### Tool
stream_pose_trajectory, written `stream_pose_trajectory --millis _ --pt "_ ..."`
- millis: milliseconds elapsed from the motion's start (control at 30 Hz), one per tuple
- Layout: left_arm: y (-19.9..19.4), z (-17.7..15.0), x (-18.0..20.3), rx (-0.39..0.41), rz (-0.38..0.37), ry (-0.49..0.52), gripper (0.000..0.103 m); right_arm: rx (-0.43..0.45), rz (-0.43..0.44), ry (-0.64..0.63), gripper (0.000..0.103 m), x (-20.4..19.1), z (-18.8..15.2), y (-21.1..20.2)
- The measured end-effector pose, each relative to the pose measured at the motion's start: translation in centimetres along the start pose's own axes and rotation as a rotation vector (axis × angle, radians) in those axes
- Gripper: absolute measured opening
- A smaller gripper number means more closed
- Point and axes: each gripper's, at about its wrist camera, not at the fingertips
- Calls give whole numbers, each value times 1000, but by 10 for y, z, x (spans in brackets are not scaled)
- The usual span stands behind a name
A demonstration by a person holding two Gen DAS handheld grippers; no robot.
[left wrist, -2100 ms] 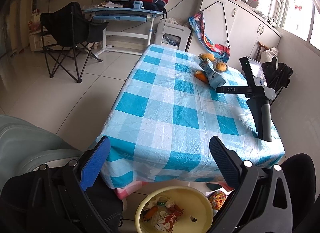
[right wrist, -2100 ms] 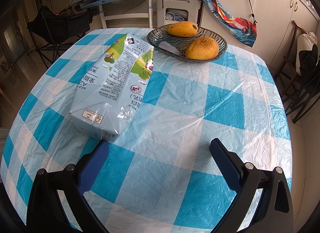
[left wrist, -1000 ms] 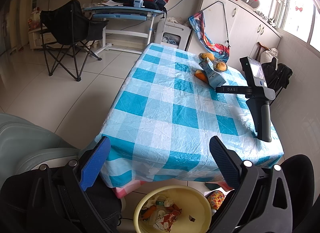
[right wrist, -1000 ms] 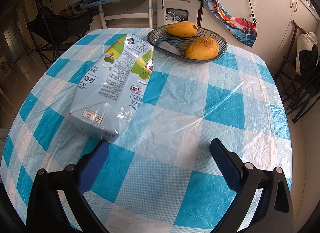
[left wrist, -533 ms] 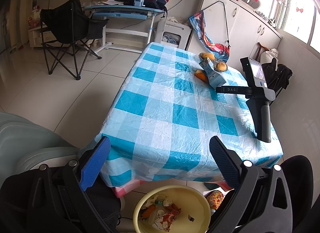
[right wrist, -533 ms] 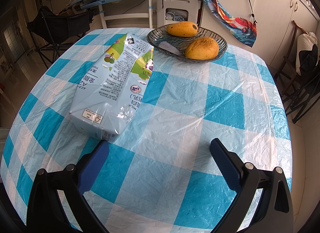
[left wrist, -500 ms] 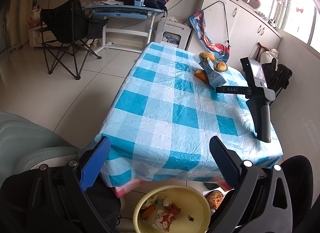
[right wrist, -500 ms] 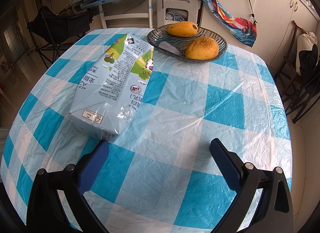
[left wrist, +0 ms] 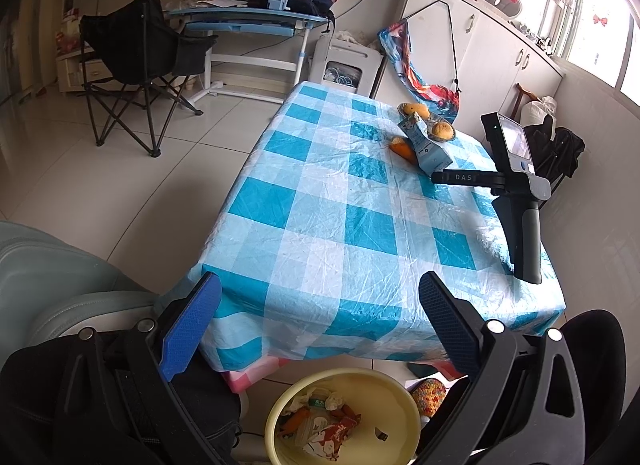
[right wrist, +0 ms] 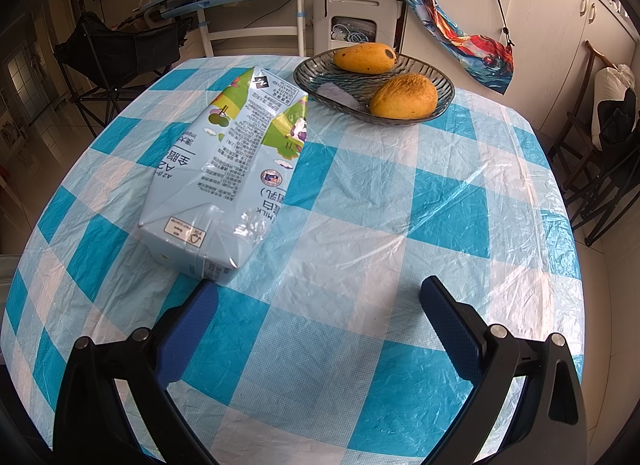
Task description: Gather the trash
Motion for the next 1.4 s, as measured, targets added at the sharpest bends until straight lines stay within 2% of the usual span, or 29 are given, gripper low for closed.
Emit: stream_pose_trajectory --millis 433,1400 --pt "0 1 -1 0 -2 -3 96 1 0 0 96 0 0 0" --pt "0 -18 22 -4 -3 -14 96 1 0 -1 96 0 0 0"
Point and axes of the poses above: each gripper's, at about its wrist camera, not at the fingertips, and y roughly the way its jaws point, x to its right, z to its top, and after that the axes turned 14 degrees about -z, right-handed
